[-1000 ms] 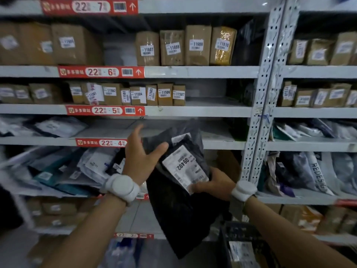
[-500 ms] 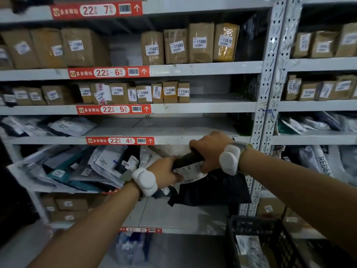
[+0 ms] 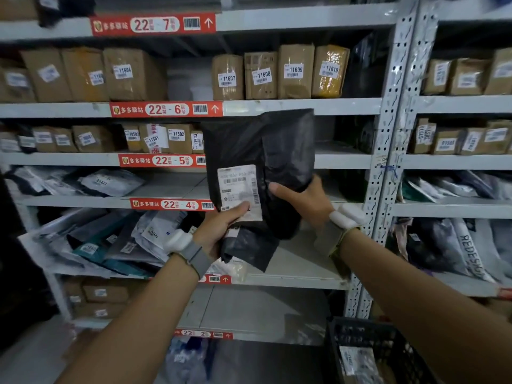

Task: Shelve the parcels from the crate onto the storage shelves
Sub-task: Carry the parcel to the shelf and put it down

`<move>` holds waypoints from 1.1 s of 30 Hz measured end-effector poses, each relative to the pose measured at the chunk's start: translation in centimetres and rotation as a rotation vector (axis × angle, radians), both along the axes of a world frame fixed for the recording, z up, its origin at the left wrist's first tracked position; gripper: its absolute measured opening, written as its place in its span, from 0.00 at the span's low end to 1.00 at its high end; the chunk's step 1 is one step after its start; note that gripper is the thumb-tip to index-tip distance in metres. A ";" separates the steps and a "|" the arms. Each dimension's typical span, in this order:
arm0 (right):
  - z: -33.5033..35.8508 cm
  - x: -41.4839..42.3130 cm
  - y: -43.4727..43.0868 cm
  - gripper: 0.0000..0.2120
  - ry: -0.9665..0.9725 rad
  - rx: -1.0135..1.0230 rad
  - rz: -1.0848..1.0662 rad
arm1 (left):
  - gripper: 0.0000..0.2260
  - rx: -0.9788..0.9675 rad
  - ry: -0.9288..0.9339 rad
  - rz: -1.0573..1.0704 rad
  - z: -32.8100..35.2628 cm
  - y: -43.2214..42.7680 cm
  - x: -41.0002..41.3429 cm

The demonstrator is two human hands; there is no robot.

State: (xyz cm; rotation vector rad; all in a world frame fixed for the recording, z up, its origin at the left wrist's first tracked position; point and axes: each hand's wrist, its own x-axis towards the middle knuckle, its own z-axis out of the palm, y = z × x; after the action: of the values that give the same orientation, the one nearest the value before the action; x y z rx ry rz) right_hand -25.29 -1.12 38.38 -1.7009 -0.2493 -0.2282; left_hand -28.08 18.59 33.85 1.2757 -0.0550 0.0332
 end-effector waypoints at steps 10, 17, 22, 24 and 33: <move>-2.9 -0.4 1.3 0.13 0.183 0.522 0.218 | 0.17 0.121 -0.047 -0.055 0.2 -1.5 -2.1; -3.5 0.6 0.7 0.27 0.463 0.740 0.548 | 0.20 0.146 -0.115 -0.061 0.2 -0.3 -2.9; -4.7 0.9 0.1 0.25 0.424 0.860 0.606 | 0.28 0.242 -0.307 -0.139 0.1 0.7 -3.3; -5.0 1.1 0.2 0.26 0.411 0.872 0.569 | 0.31 0.341 -0.336 -0.145 0.4 0.8 -3.7; -5.2 1.6 0.0 0.26 0.392 0.860 0.499 | 0.34 0.426 -0.360 -0.183 0.8 0.7 -4.5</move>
State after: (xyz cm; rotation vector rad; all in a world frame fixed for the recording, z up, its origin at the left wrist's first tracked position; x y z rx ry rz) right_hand -23.69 -1.15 33.20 -0.7656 -0.2278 0.3349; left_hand -32.61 19.27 34.66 1.6724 -0.5110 0.0976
